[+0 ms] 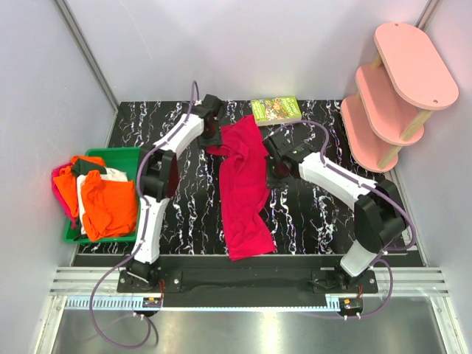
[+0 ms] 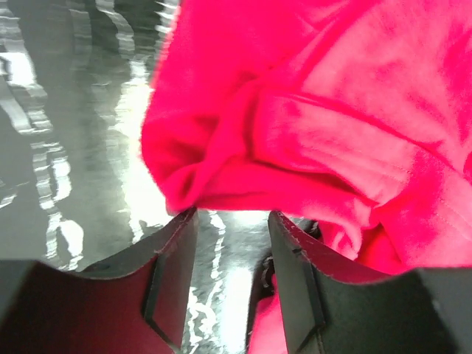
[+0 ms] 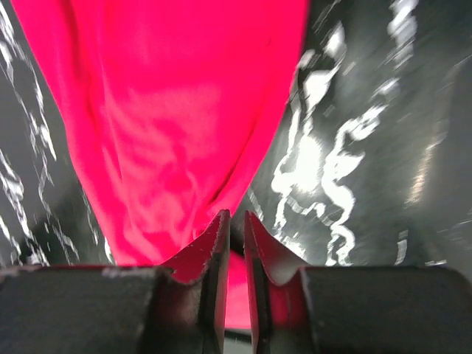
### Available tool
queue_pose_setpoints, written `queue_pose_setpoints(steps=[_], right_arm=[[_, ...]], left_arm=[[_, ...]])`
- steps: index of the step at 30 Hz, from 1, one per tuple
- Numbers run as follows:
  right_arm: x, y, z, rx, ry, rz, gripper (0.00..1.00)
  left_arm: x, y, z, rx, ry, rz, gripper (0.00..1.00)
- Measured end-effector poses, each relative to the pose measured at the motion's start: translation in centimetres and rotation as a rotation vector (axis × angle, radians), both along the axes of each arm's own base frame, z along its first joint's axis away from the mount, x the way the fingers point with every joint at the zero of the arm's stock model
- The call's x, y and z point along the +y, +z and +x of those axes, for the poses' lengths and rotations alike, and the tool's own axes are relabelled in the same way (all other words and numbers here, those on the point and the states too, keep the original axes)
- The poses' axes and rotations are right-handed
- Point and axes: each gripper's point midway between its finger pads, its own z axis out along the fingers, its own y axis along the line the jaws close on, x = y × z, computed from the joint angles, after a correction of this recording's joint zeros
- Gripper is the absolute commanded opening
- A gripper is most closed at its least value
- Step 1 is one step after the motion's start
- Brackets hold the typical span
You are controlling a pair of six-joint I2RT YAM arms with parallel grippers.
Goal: Fold and stack the t-shirts
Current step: Rotate the tshirt 90 degrees
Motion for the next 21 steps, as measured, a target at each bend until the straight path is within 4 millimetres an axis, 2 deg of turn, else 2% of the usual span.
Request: queue_pose_setpoints(steps=[3, 6, 8, 9, 11, 14, 18, 21], right_arm=[[-0.8, 1.9, 2.3, -0.079, -0.043, -0.023, 0.2], [-1.2, 3.5, 5.3, -0.151, -0.078, -0.038, 0.18], [-1.4, 3.6, 7.8, -0.189, -0.103, -0.052, 0.16], [-1.4, 3.5, 8.4, -0.195, -0.109, -0.056, 0.15], [-1.5, 2.4, 9.7, -0.191, -0.12, -0.072, 0.15], [-1.8, 0.9, 10.0, -0.162, -0.123, -0.091, 0.16], [-1.7, -0.1, 9.2, -0.137, -0.111, -0.083, 0.18], [-2.4, -1.7, 7.4, -0.101, -0.102, -0.089, 0.19]], left_arm=[[0.7, 1.7, -0.3, -0.035, 0.019, -0.007, 0.49], [0.5, 3.6, -1.0, -0.073, 0.025, -0.03, 0.47], [0.1, 4.5, -2.3, -0.092, 0.021, -0.042, 0.47], [-0.1, 4.7, -3.1, -0.091, 0.016, -0.043, 0.47], [-1.1, 5.0, -5.8, -0.092, -0.013, -0.043, 0.47], [-3.2, 4.8, -10.7, -0.076, -0.078, -0.04, 0.47], [-6.0, 3.5, -17.6, -0.052, -0.179, -0.052, 0.47], [-6.0, 2.4, -21.0, -0.028, -0.204, -0.046, 0.47]])
